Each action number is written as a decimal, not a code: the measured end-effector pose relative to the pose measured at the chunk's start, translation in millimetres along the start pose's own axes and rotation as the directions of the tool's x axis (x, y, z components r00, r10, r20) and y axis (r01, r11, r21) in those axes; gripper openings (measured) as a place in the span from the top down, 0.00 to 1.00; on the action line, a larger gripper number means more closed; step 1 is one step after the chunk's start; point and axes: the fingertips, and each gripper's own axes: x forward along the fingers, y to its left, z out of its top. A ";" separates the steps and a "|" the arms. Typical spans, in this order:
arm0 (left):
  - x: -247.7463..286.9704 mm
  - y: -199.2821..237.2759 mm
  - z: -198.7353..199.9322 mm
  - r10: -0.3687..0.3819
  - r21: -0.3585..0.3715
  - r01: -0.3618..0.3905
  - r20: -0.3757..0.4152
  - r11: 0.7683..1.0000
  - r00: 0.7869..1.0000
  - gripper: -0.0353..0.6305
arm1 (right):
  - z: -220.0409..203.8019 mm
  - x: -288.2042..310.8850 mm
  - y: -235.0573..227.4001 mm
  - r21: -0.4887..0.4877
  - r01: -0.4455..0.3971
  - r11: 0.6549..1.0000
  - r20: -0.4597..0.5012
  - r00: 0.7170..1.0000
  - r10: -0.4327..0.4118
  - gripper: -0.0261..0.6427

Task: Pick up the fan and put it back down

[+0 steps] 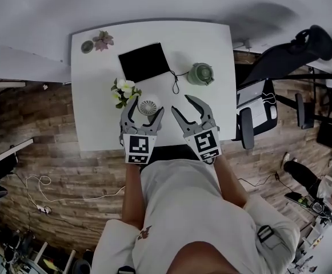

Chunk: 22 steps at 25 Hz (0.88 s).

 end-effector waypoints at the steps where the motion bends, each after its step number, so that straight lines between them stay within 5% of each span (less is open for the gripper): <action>1: 2.7 -1.4 -5.7 -0.007 0.000 0.007 -0.013 1.000 1.000 0.41 | -5.7 2.0 1.0 0.004 -0.003 1.000 -0.012 1.000 0.003 0.64; 22: 51.3 -29.0 -127.2 -0.148 -0.076 0.133 -0.271 0.988 0.951 0.41 | -102.9 35.3 21.0 0.085 -0.044 0.995 -0.200 0.978 0.061 0.64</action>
